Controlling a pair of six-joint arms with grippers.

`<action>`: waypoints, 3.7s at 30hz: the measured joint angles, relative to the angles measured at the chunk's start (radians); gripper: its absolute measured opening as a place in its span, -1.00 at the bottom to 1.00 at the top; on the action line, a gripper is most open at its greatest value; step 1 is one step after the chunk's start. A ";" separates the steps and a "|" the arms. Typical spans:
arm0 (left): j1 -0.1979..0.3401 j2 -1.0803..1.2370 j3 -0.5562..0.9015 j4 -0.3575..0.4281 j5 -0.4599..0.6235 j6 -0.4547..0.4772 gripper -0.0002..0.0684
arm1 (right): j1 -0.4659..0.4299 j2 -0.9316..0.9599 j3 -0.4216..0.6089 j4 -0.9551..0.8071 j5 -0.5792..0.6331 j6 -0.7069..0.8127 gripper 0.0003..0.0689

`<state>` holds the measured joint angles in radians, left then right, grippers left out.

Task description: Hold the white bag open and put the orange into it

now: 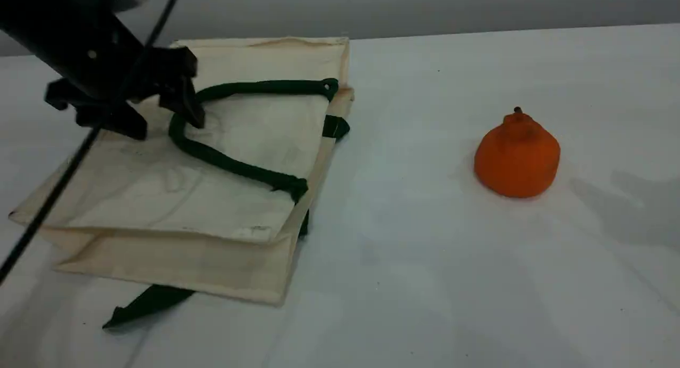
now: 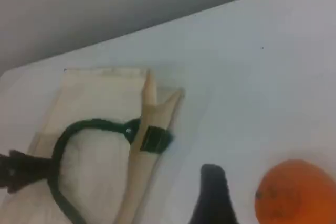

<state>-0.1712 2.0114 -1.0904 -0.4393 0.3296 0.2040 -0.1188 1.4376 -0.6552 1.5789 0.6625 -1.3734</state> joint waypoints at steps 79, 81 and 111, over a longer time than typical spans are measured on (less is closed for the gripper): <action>-0.191 -0.489 -0.252 -0.056 0.509 0.208 -0.77 | 0.339 0.399 -0.116 0.166 -0.379 -0.195 0.43; -0.210 -0.489 -0.271 -0.058 0.521 0.208 -0.77 | 0.339 0.418 -0.130 0.166 -0.379 -0.195 0.43; -0.210 -0.489 -0.328 0.023 0.607 0.159 -0.77 | 0.339 0.683 -0.281 0.167 -0.361 -0.197 0.32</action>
<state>-0.3809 1.5229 -1.4185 -0.4167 0.9367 0.3634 0.2199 2.1206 -0.9361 1.7458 0.3019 -1.5702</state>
